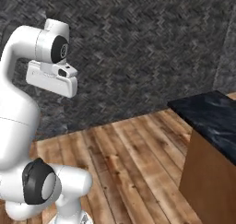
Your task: Move the hot dog bun to the plate on the dining table and place the condiment next to that plate. Then navigate to the fridge and take the sausage and place it on the plate as well.
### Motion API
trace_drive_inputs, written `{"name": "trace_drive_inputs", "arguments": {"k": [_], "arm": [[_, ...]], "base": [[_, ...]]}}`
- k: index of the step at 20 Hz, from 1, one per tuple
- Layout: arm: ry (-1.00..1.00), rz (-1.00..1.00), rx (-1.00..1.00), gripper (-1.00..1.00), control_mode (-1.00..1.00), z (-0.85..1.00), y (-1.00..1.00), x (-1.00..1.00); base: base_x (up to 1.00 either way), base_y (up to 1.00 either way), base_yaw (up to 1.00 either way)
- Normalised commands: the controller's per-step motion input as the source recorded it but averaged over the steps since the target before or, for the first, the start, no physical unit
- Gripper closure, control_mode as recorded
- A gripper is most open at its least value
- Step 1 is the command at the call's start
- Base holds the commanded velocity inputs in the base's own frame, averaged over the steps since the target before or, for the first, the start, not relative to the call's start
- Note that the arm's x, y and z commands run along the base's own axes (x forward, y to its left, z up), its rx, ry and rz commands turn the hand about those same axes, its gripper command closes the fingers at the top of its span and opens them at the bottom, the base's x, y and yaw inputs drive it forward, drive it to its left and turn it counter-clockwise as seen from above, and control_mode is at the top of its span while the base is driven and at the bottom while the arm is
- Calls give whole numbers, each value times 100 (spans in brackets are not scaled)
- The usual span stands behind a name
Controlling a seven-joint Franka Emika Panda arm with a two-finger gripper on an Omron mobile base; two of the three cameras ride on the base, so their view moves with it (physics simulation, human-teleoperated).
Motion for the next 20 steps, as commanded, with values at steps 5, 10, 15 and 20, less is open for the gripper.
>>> {"name": "trace_drive_inputs", "arguments": {"k": [5, 10, 15, 20], "arm": [[0, 0, 0, -100, 100, 0, 0, 0], [0, 0, 0, -100, 100, 0, 0, 0], [0, 0, 0, -100, 100, 0, 0, 0], [0, 0, 0, -100, 100, 0, 0, 0]], "base": [[100, 41, -46], [100, 45, -45], [100, 38, -46], [100, 29, -50]]}}
